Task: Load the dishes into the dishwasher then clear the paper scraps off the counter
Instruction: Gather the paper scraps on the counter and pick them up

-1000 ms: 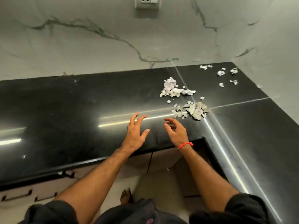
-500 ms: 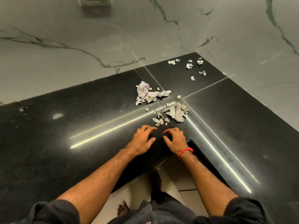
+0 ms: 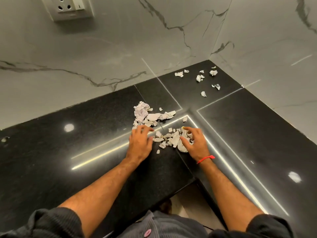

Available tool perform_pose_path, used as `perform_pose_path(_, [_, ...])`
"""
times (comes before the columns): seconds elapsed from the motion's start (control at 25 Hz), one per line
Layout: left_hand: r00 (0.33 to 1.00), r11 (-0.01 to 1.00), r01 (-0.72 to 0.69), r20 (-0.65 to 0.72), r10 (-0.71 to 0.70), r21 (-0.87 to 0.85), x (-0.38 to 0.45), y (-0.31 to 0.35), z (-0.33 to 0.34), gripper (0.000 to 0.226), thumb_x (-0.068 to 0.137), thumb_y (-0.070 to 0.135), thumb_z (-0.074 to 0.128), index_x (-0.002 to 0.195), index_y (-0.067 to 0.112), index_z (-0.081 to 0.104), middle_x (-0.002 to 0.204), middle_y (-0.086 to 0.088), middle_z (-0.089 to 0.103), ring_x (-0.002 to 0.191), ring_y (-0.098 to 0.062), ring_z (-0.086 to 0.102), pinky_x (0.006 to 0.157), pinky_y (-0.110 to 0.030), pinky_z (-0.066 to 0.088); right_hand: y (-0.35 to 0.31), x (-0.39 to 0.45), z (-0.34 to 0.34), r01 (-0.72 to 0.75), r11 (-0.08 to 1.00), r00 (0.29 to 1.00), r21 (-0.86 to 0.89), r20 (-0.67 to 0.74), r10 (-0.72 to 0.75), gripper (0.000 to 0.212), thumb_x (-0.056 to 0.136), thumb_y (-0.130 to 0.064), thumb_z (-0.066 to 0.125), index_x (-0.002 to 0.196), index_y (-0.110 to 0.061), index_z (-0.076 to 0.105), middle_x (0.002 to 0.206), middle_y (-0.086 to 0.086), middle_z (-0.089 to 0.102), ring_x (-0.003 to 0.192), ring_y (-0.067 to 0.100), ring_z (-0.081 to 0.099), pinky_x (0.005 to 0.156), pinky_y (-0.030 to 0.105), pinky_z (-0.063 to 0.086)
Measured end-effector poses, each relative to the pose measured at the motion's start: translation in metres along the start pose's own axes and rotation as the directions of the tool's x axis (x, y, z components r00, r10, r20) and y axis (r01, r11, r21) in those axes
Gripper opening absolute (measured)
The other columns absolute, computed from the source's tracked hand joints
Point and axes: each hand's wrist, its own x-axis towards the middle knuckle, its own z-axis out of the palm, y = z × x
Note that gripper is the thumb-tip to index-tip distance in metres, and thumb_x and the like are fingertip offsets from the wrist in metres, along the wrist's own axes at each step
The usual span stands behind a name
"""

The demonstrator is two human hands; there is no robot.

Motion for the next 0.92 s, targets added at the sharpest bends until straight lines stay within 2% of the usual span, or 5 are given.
perform_pose_path(0.24, [0.946,0.954,0.292,0.125,-0.299,0.066,0.069,-0.021,-0.010,0.087,0.093,0.055,0.061,0.160,0.033,0.010,0.166,-0.002,-0.022,0.154,-0.034,-0.005,0.116,-0.066,0.015,0.023,0.014,0.023,0.064,0.878,0.963,-0.474,0.261,0.070,0.115,0.068,-0.092,0.044,0.153,-0.038,-0.013,0.163,0.006,-0.018,0.150,0.025,-0.017,0.118,0.056,-0.011])
perform_pose_path(0.4, [0.919,0.969,0.206,0.311,-0.240,0.140,0.073,-0.017,0.012,0.080,0.099,0.061,0.041,0.159,0.038,-0.005,0.165,0.002,-0.026,0.152,-0.030,-0.020,0.121,-0.063,-0.001,0.010,0.031,0.053,0.160,0.852,0.938,-0.498,0.345,0.026,0.104,0.077,-0.089,0.030,0.154,-0.035,-0.015,0.162,0.009,-0.023,0.148,0.026,-0.025,0.118,0.061,-0.006])
perform_pose_path(0.6, [0.966,0.984,0.165,0.212,-0.149,-0.063,0.041,-0.012,0.032,0.059,0.097,0.061,0.041,0.145,0.028,0.029,0.168,0.001,-0.003,0.155,-0.022,-0.013,0.123,-0.059,-0.001,0.005,0.054,0.058,0.196,0.934,0.959,-0.300,0.258,-0.118,0.102,0.078,-0.083,0.042,0.157,-0.029,0.005,0.164,0.010,-0.010,0.150,0.026,-0.019,0.119,0.059,-0.007])
perform_pose_path(0.76, [0.976,0.997,0.083,0.200,-0.082,0.004,0.035,-0.011,0.014,0.111,0.070,0.081,0.065,0.155,0.030,0.013,0.166,0.001,-0.019,0.153,-0.024,-0.019,0.120,-0.053,0.001,0.027,0.093,0.041,0.159,0.960,0.986,-0.231,0.084,-0.143,0.100,0.076,-0.080,0.051,0.155,-0.027,0.018,0.163,0.011,0.002,0.152,0.030,-0.007,0.119,0.062,0.003])
perform_pose_path(0.92, [0.942,0.997,0.012,0.333,-0.037,0.077,0.041,0.002,0.019,0.147,0.052,0.085,0.074,0.157,0.035,-0.017,0.159,0.001,-0.039,0.148,-0.029,-0.032,0.118,-0.061,-0.005,0.027,0.135,0.042,0.216,0.943,0.925,-0.253,0.363,-0.115,0.110,0.071,-0.086,0.052,0.155,-0.038,-0.001,0.163,0.004,-0.016,0.151,0.028,-0.013,0.119,0.059,-0.005])
